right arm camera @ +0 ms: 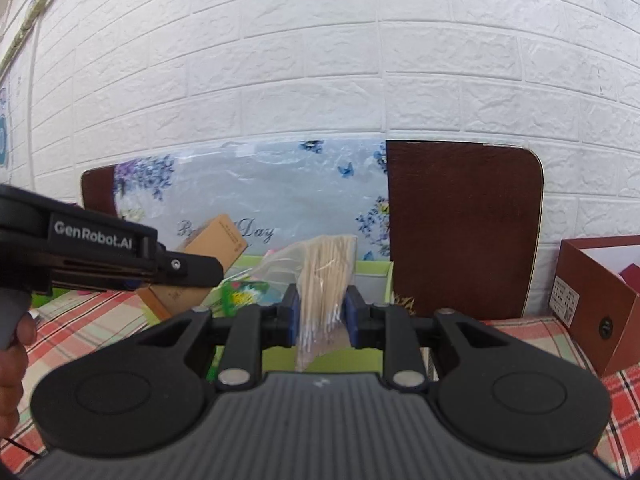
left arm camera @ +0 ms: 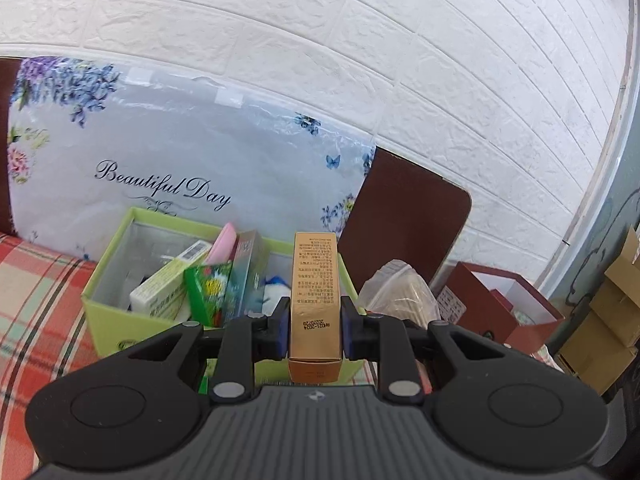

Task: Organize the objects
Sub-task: 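Carry the gold box and toothpick bag into the lime-green box and release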

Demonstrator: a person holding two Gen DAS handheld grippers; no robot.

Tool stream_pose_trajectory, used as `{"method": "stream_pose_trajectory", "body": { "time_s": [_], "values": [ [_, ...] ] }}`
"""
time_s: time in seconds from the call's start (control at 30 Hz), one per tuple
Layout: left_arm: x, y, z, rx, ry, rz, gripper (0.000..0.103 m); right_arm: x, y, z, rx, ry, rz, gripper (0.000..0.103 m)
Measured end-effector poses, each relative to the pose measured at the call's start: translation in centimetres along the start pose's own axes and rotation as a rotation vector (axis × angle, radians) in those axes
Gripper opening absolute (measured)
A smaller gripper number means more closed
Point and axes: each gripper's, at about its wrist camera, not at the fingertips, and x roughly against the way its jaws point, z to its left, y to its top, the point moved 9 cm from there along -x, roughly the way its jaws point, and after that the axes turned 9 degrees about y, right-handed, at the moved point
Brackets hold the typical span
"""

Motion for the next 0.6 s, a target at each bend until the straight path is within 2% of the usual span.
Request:
{"method": "stream_pose_trajectory", "body": {
  "time_s": [0.33,0.37,0.4,0.43,0.47,0.53,0.6],
  "values": [
    [-7.7,2.0,0.9,0.027,-0.006,0.024,0.025,-7.3,-0.2,-2.9,0.010,-0.040,-0.011,0.025],
    [-8.3,2.0,1.0,0.017,-0.002,0.011,0.026,-8.2,-0.7,-3.0,0.017,-0.036,0.003,0.038],
    [-8.8,1.9,1.1,0.003,0.002,0.010,0.041,-9.0,-1.2,-3.2,0.024,-0.033,0.032,0.059],
    [-9.3,1.6,1.4,-0.001,0.021,0.028,0.069,-9.4,-1.7,-3.3,0.029,-0.038,0.053,0.063],
    [-9.5,1.2,2.0,0.011,0.053,0.038,0.077,-9.5,-2.1,-3.3,0.040,-0.045,0.061,0.063],
    [-8.9,0.8,2.8,0.040,0.064,0.008,0.078,-9.0,-2.7,-3.3,0.057,-0.058,0.050,0.065],
    [-8.3,0.5,3.4,0.059,0.053,0.004,0.079,-8.4,-3.0,-3.3,0.058,-0.074,0.040,0.080]
  ]
}}
